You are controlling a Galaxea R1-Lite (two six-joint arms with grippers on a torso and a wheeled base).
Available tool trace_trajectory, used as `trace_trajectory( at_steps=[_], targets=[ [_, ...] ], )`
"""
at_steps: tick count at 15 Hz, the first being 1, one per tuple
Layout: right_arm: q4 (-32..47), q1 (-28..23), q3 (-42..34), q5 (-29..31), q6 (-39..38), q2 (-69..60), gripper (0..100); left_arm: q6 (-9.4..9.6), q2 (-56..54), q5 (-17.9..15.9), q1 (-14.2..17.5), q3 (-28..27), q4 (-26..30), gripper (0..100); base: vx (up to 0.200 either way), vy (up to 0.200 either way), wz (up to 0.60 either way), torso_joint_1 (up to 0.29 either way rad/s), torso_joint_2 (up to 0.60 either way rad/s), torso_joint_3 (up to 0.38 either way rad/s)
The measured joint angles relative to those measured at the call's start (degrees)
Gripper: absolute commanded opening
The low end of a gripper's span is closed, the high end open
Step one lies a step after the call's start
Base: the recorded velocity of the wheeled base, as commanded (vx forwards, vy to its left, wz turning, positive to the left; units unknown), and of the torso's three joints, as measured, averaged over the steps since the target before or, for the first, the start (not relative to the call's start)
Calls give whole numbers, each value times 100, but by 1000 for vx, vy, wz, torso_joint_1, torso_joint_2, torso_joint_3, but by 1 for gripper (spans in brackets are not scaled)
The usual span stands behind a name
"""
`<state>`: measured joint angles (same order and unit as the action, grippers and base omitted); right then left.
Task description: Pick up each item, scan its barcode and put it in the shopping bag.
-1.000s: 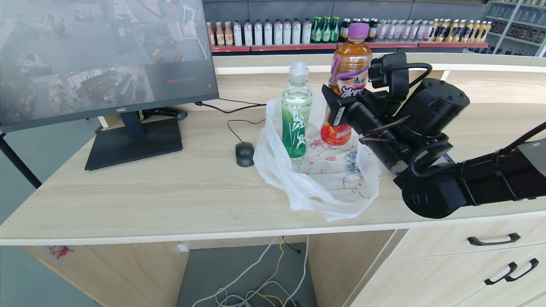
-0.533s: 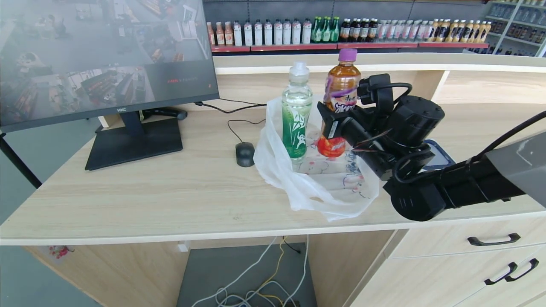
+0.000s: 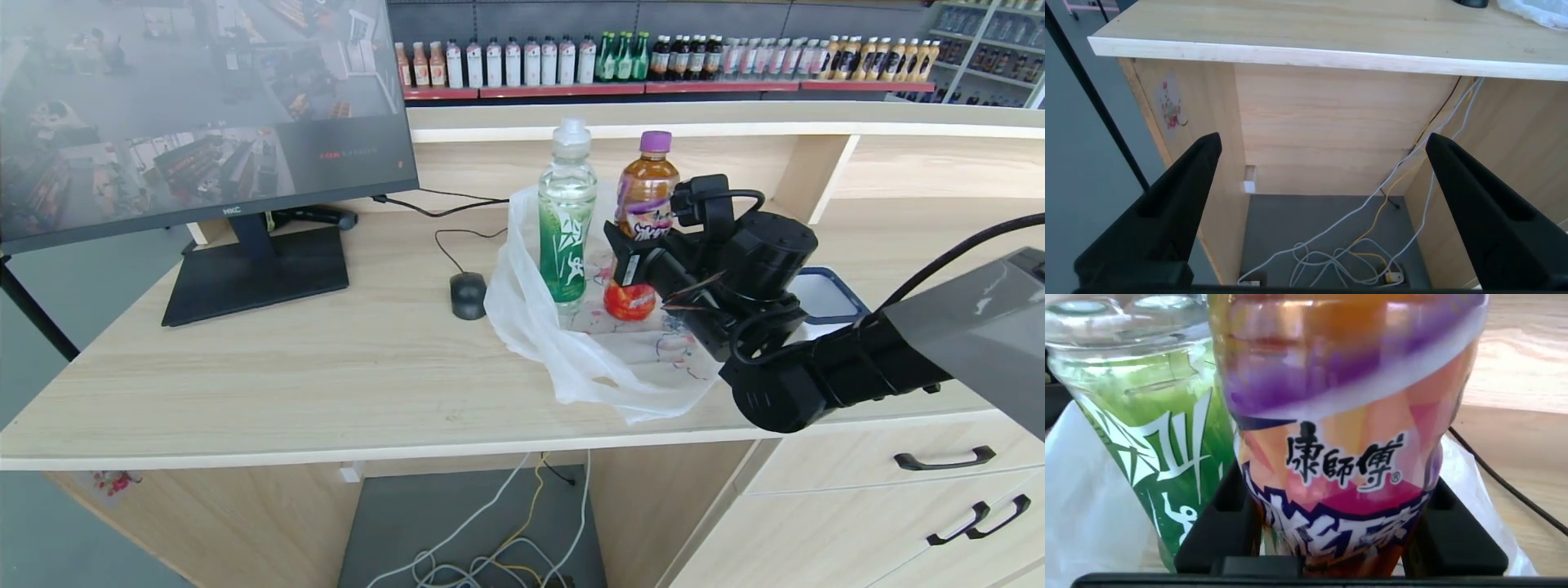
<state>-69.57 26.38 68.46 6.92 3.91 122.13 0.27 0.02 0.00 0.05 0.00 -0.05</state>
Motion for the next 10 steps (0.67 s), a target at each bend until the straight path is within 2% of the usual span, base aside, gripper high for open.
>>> trace_trajectory(
  at_steps=[10],
  targets=[
    [-148,7,-339,10,38,124,0,0,0,0,2,0,-2,100,0,0,0,0,0,0]
  ],
)
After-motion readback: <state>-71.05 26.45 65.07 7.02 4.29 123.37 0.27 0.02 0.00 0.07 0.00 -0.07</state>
